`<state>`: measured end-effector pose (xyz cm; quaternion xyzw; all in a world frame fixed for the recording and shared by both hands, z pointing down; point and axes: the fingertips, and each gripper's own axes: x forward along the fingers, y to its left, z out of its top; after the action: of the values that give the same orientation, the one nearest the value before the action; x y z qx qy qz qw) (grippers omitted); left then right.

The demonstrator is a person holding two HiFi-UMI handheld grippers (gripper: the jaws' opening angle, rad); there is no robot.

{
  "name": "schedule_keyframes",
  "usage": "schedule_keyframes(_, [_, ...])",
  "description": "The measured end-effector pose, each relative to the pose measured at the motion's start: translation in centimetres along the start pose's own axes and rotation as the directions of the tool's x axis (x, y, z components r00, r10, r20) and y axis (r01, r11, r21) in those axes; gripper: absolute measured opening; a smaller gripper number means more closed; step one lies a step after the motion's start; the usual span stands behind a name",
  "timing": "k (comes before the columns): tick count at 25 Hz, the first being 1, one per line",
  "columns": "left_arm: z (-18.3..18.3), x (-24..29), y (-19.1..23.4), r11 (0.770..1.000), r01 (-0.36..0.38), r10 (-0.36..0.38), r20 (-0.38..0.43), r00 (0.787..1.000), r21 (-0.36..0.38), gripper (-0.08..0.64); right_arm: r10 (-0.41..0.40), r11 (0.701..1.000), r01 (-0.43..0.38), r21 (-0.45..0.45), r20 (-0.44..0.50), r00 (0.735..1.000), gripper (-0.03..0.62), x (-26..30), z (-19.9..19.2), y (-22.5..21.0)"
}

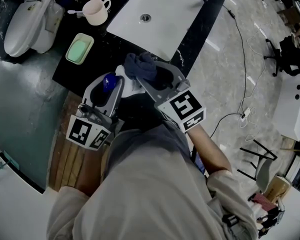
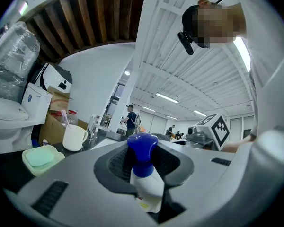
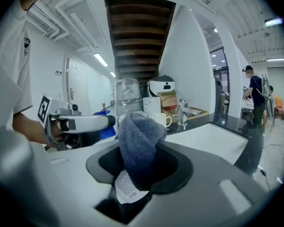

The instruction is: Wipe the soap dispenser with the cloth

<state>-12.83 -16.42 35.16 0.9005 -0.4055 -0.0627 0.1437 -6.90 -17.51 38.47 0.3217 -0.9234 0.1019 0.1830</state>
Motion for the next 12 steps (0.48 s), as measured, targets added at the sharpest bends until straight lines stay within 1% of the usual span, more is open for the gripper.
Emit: schedule_keyframes(12, [-0.1,-0.2,0.2,1.000,-0.001,0.001,0.003,1.000,-0.010,0.095,-0.027,1.000,0.027,0.006,-0.053,0.998,0.133,0.1,-2.1,-0.6])
